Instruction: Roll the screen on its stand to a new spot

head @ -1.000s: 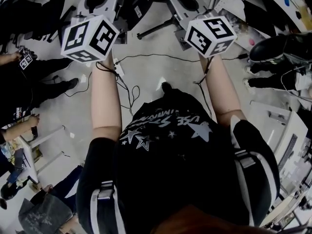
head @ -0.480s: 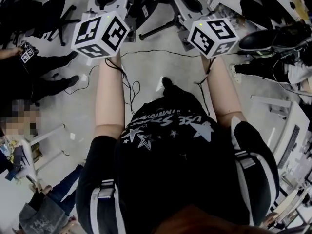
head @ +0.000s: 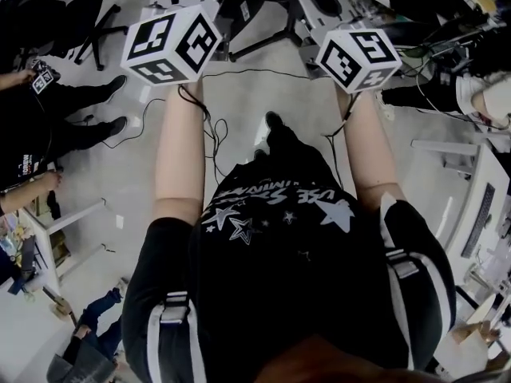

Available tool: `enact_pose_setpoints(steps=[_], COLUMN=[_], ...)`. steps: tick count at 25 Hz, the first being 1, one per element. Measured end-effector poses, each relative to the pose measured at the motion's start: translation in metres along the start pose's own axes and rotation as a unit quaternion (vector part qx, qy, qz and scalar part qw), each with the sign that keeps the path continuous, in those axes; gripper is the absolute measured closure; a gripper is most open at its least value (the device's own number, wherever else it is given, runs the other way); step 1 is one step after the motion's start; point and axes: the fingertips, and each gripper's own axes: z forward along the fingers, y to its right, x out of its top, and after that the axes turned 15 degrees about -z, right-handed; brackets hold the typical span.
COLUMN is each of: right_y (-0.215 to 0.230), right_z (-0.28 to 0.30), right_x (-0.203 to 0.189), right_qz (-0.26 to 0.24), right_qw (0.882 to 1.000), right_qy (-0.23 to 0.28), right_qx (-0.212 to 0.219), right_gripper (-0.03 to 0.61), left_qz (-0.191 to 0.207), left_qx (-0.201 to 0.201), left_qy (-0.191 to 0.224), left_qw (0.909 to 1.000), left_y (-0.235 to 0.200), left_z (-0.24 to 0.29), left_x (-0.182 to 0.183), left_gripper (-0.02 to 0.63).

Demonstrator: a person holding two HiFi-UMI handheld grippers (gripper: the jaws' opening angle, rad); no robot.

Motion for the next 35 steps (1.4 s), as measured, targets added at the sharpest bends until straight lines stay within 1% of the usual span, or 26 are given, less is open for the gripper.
enact_pose_setpoints(steps=[4, 11, 16, 22, 26, 30, 35], right_y=[-0.003, 0.012, 0.023, 0.020, 0.028, 0.031, 0.032], right_z=[-0.023, -0.061, -0.079, -0.123, -0.157, -0.178, -0.190], right_x=[-0.003, -0.015, -0.004, -0.010, -0.011, -0.012, -0.012], right_qz=[-0.002, 0.000, 0.004, 0.010, 0.013, 0.015, 0.016], right_qw=[1.000, 0.999, 0.999, 1.000, 1.000, 0.999, 1.000], right_qy=[-0.011, -0.022, -0.019, -0.017, -0.022, -0.025, -0.023], right_qx=[-0.014, -0.029, -0.026, -0.018, -0.017, -0.015, -0.010], right_gripper=[0.571, 0.571, 0.571, 0.571, 0.571, 0.571, 0.571], left_qz=[0.003, 0.004, 0.009, 0.010, 0.010, 0.000, -0.001], left_qx=[-0.003, -0.002, 0.005, 0.016, 0.029, 0.048, 0.054], left_qy=[0.004, 0.008, 0.012, 0.017, 0.022, 0.027, 0.025], left_qw=[1.0000, 1.0000, 0.9999, 0.9997, 0.9993, 0.9985, 0.9982], left_y=[0.014, 0.042, 0.064, 0.090, 0.110, 0.108, 0.102], left_z=[-0.010, -0.025, -0.027, -0.040, -0.045, -0.049, -0.053], left_x=[-0.001, -0.016, -0.013, -0.034, -0.043, -0.043, -0.045], left_gripper=[0.398, 0.399, 0.400, 0.400, 0.402, 0.403, 0.407])
